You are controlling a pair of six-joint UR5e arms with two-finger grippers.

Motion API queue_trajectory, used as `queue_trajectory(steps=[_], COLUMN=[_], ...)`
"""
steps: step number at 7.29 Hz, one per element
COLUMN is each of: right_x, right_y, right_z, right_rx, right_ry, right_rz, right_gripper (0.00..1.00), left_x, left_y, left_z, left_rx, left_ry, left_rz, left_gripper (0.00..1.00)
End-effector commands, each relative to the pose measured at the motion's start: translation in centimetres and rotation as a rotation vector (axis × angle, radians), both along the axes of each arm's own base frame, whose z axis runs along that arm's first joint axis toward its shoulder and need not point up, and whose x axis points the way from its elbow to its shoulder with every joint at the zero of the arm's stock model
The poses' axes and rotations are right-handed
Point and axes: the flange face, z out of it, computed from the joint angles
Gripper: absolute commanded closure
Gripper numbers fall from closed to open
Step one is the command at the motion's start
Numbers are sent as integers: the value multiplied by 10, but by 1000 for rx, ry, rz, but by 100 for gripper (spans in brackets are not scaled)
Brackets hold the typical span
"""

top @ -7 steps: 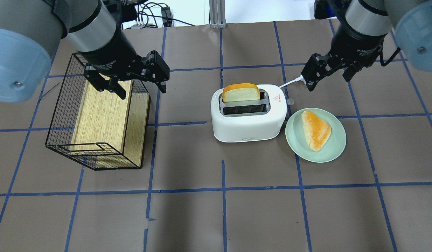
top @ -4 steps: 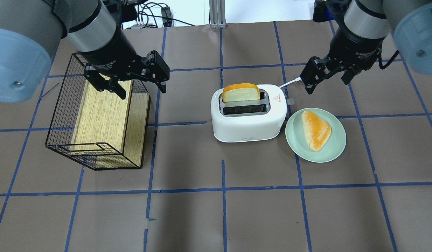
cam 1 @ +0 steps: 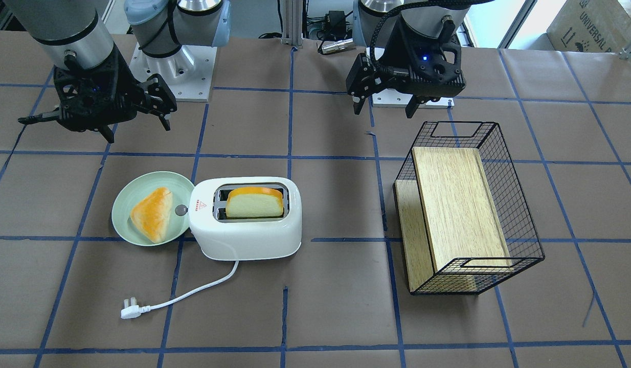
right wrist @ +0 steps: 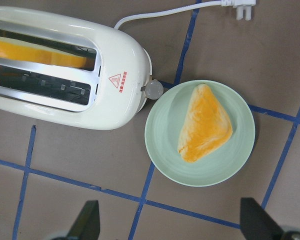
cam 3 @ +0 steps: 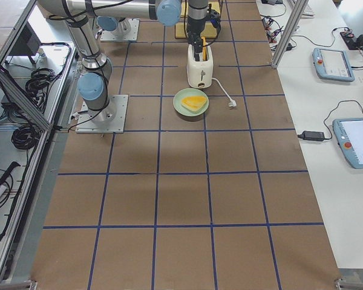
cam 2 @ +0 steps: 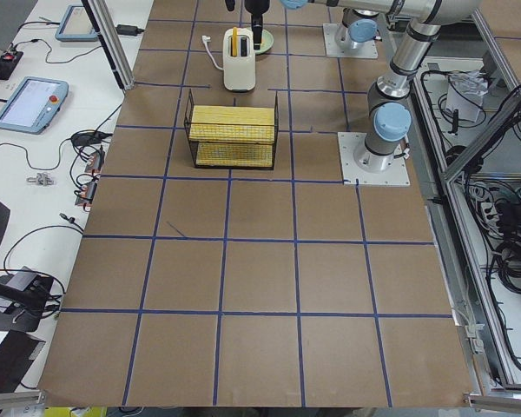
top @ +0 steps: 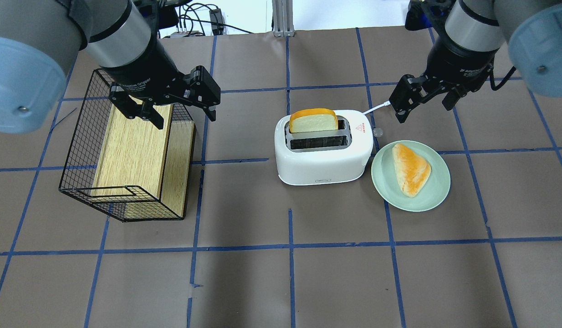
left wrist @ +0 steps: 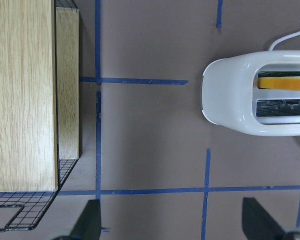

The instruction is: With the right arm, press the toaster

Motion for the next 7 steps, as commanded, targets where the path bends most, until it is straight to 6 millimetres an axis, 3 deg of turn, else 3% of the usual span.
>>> queue_trajectory(steps=[1,2,4,5,6,7], right_x=[-4,-4,-1,-2,-2,1], right_y=[-18,-26,-37,-45,-50,-53], right_z=[-9,-32,-57,-84,-94,-96], right_rx=[-63,-26,-63,-69,-110,-140], right_ry=[16,4,1,0,22,37], right_rz=[311,447,695,839,880,937], right_gripper=[0,1,3,3,10,28], left_x=[-1,-1,0,0,0,0], left_y=[0,0,0,0,0,0], left_z=[0,0,0,0,0,0], left_rx=[0,0,0,0,0,0], left_ry=[0,0,0,0,0,1], left_rz=[-1,-1,0,0,0,0], left_gripper=[0,0,0,0,0,0])
